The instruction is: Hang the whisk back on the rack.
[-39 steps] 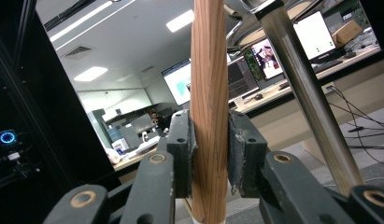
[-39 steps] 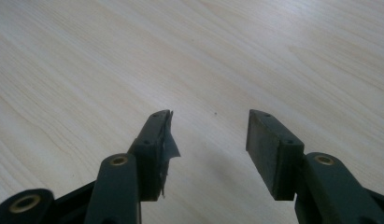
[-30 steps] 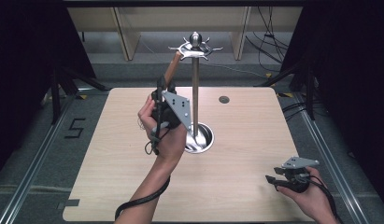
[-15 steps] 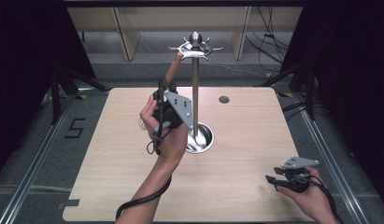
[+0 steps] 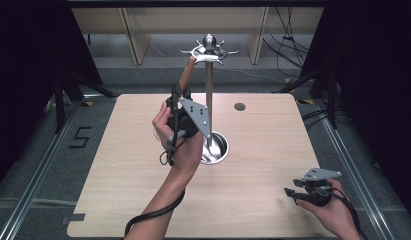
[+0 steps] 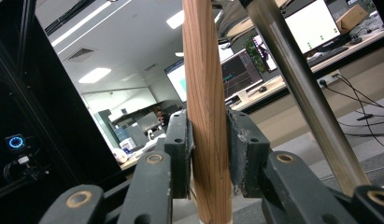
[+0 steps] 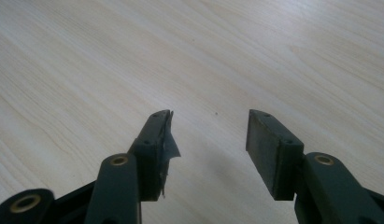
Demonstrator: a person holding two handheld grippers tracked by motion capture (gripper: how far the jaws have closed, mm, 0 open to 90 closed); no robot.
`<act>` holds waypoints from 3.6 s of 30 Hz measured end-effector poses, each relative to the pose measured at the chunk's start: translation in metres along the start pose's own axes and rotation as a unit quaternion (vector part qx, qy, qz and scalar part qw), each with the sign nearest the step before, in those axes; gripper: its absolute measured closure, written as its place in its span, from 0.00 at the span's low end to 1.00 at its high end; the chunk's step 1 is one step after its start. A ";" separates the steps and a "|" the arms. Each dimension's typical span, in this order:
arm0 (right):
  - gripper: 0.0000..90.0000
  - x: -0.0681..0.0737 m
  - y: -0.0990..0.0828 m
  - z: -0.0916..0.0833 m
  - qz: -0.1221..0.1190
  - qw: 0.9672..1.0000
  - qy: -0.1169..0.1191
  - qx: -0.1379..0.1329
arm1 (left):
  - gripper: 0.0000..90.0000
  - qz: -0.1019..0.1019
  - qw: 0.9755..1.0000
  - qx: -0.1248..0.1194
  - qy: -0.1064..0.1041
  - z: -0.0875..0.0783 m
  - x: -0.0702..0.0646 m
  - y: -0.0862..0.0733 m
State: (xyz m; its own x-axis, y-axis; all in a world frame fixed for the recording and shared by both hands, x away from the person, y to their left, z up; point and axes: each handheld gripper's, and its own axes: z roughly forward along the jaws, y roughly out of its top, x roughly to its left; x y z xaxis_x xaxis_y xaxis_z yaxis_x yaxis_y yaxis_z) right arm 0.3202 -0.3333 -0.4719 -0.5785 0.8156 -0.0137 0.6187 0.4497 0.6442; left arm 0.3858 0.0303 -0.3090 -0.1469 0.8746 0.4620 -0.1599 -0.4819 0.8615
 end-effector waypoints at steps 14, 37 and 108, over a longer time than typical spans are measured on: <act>0.57 -0.001 0.000 0.000 -0.002 1.000 0.000 0.001 | 0.76 0.015 1.000 -0.002 0.001 -0.003 -0.005 0.002; 0.57 0.000 0.000 0.000 -0.003 1.000 0.000 0.002 | 0.74 0.059 0.998 -0.002 0.017 -0.003 -0.009 0.005; 0.56 0.000 0.000 0.000 0.000 1.000 0.002 0.001 | 0.69 0.117 0.993 -0.028 0.013 -0.006 -0.019 0.012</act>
State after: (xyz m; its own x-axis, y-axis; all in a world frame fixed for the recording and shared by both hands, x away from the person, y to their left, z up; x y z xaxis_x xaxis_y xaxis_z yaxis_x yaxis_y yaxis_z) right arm 0.3199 -0.3330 -0.4718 -0.5806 0.8141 -0.0118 0.6189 0.4506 0.6434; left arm 0.3804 0.0076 -0.3086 -0.2119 0.7366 0.6422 -0.1726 -0.6750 0.7173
